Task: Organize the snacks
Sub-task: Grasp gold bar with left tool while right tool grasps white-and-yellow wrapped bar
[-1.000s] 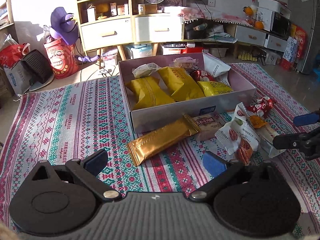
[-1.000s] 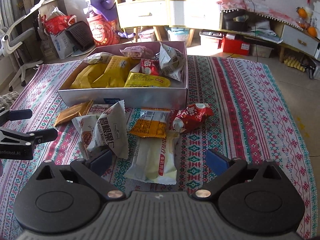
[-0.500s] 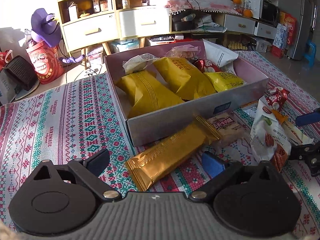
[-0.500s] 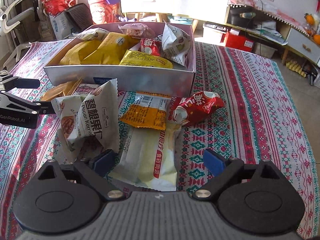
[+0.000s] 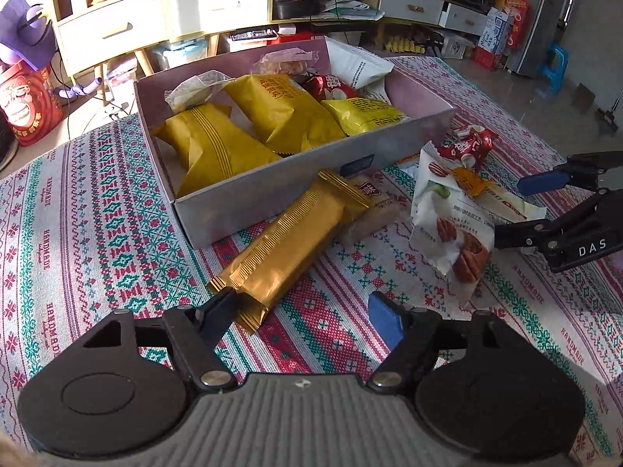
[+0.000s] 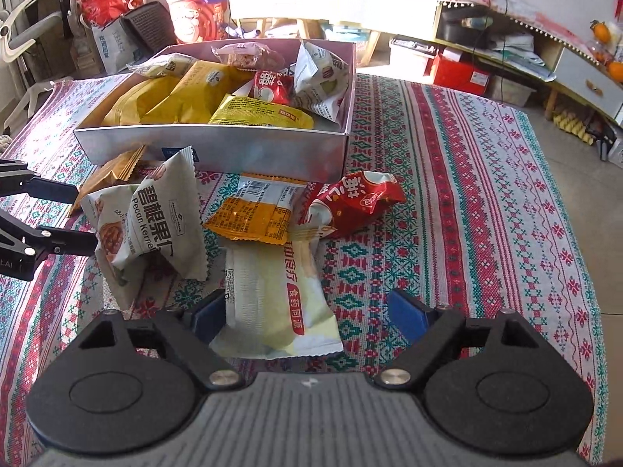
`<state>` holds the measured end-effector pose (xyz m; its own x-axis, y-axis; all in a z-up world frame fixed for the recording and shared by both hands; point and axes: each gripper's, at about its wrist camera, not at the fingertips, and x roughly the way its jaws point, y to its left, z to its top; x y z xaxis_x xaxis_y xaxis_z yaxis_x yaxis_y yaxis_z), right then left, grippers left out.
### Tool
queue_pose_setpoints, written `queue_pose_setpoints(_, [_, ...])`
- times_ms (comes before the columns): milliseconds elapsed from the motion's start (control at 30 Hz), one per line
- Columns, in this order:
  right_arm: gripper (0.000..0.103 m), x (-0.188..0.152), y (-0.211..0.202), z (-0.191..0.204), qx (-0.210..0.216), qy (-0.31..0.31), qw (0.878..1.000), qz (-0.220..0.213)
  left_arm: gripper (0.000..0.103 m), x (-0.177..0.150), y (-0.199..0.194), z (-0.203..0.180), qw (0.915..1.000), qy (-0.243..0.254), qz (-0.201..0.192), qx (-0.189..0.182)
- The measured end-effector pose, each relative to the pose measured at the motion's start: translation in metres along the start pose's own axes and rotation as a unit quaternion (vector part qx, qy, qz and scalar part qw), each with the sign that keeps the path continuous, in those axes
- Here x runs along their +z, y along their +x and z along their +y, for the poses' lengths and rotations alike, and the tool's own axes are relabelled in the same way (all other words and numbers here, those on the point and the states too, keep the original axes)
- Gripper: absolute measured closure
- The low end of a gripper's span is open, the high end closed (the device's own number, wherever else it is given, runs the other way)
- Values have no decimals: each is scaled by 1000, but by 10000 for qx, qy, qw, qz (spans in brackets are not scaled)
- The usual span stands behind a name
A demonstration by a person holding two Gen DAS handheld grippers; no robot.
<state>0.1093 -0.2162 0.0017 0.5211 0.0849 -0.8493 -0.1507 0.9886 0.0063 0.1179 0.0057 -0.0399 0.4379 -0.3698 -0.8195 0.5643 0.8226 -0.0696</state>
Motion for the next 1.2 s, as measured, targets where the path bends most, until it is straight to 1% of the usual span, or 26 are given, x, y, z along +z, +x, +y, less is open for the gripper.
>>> queue_pose_setpoints(67, [18,1,0,-4,-26,79,10000,5,27,1,-4,-1,9999,40,62,-87])
queue_pose_setpoints(100, [19,1,0,-4,-17,88,10000,6,27,2,-6,-2,10000,60,24,-46])
queue_pose_setpoints(200, [20,3,0,-1,39,23,10000,-8,27,6,-7,-4,9992,83,-239,298])
queue_pose_setpoints(333, [21,5,1,3,91,-71,9999,-16,27,13,1,-1,9971,38,-451,617])
queue_pose_setpoints(467, [22,8,6,1,71,-81,9999,-14,28,17,12,2,9967,-53,-551,599])
queue_pose_setpoints(533, [24,8,7,-1,83,-29,10000,-26,34,21,18,0,9968,-31,-546,588])
queue_pose_setpoints(667, [27,10,8,-5,131,-13,9999,-35,41,22,19,-4,9968,-8,-584,550])
queue_pose_setpoints(733, [28,10,8,-7,185,-11,9998,-34,49,22,18,-5,9970,-36,-575,522])
queue_pose_setpoints(767, [30,10,8,-8,188,-15,9998,-38,51,22,17,-6,9970,-39,-568,526])
queue_pose_setpoints(833, [38,10,7,-9,191,-31,9998,-55,59,22,17,-10,9971,-53,-533,533])
queue_pose_setpoints(867, [40,9,5,-8,199,-35,9998,-59,62,23,17,-10,9973,-80,-503,529])
queue_pose_setpoints(933, [51,9,3,-7,231,-43,9997,-53,73,25,16,-12,9975,-214,-393,552])
queue_pose_setpoints(967, [53,9,3,-6,243,-48,9997,-48,74,25,16,-13,9974,-260,-354,574])
queue_pose_setpoints(1000, [56,9,2,-6,246,-52,9997,-32,78,25,15,-13,9972,-318,-309,603])
queue_pose_setpoints(1067, [57,9,1,-6,233,-31,9997,20,80,25,14,-13,9968,-440,-261,617])
queue_pose_setpoints(1200, [59,11,-2,-5,191,75,9996,179,86,23,10,-11,9954,-814,-159,481])
